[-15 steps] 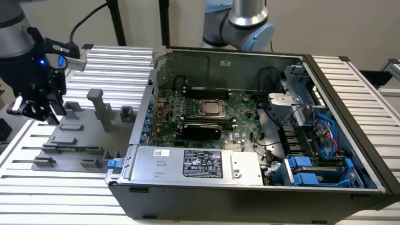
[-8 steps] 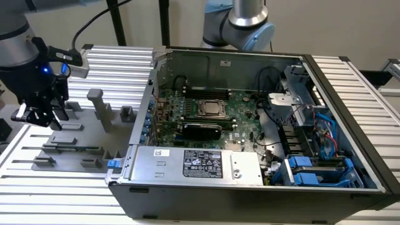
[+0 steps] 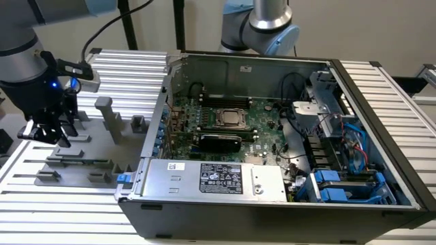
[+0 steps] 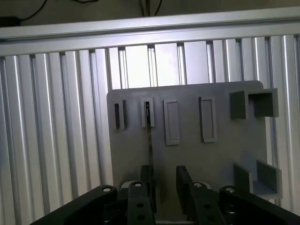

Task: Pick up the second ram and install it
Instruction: 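Pick up the second ram and move it above second insertion slot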

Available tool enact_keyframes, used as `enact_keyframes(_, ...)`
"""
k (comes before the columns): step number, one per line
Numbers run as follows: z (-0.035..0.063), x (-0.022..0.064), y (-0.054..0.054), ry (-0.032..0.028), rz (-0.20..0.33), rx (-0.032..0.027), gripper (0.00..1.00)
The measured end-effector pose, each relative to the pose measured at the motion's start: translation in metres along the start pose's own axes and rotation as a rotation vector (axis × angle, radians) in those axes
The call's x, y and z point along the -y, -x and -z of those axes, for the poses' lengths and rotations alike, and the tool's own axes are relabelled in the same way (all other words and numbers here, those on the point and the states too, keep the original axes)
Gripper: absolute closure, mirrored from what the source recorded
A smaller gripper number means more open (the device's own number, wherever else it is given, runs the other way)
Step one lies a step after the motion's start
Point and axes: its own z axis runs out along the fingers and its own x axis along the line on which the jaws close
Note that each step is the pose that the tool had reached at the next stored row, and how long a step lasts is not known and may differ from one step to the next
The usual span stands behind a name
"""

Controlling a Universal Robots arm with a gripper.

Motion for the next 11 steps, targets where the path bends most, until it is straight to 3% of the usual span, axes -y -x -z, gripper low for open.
enact_keyframes(11, -0.02, 0.0013, -0.002, -0.0003, 0.013, -0.0003, 0.0)
